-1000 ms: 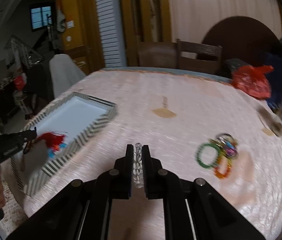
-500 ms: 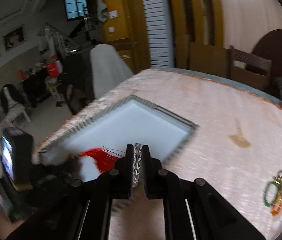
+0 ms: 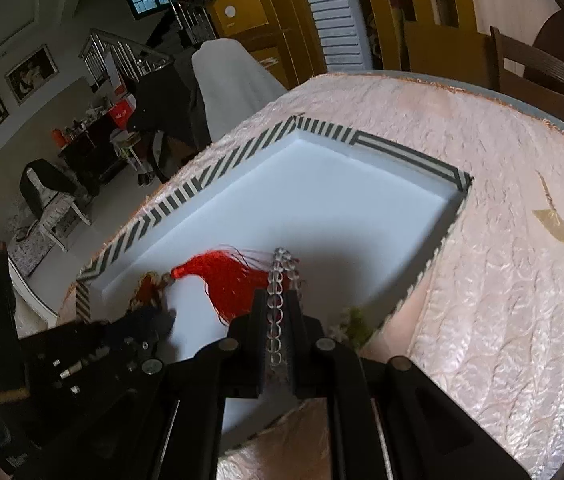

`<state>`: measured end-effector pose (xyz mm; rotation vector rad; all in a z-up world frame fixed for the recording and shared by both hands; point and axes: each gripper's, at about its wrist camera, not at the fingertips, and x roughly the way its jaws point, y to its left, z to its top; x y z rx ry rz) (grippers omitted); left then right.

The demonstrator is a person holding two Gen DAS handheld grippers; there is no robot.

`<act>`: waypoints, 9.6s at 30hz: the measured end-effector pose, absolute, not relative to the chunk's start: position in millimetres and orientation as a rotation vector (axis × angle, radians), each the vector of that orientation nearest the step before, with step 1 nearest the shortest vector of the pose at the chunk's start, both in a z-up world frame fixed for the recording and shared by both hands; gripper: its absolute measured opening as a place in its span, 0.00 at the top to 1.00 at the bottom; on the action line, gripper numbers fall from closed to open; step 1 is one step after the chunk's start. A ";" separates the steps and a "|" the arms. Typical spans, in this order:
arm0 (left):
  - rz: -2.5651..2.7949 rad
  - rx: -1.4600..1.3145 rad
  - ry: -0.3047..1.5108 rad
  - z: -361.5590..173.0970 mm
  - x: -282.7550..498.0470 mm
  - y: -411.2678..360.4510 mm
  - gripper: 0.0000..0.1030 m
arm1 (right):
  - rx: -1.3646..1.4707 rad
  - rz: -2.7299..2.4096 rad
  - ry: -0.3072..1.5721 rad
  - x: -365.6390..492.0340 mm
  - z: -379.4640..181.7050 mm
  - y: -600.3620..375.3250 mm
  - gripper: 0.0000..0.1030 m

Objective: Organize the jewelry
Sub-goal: 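Carry the hair tie and clear bracelet to the white tray with both tools, then open both tools to release the hair tie and bracelet in the tray, then grasp the green bead bracelet with the left tool and lift it, then grasp and lift the orange bead strand with the right tool while the left tool holds the green bracelet, then carry the green bracelet and orange bead strand toward the white tray with both tools, then lower the green bracelet and orange bead strand into the tray with both tools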

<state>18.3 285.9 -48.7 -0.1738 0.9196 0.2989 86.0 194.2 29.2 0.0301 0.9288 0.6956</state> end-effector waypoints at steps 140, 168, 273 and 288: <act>-0.229 0.055 0.863 -55.7 51.1 34.8 0.72 | 0.334 -0.081 0.941 40.2 -6.0 -204.6 0.92; -0.277 -0.001 0.815 -13.2 40.6 34.5 0.73 | 0.249 -0.003 0.787 25.6 35.8 -183.9 0.91; 0.268 -0.174 0.871 2.6 33.1 286.7 0.73 | 0.024 0.508 0.787 84.0 115.4 133.5 0.91; 0.270 -0.215 0.900 -23.3 20.5 305.4 0.73 | 0.024 0.655 0.850 103.8 92.8 198.1 0.91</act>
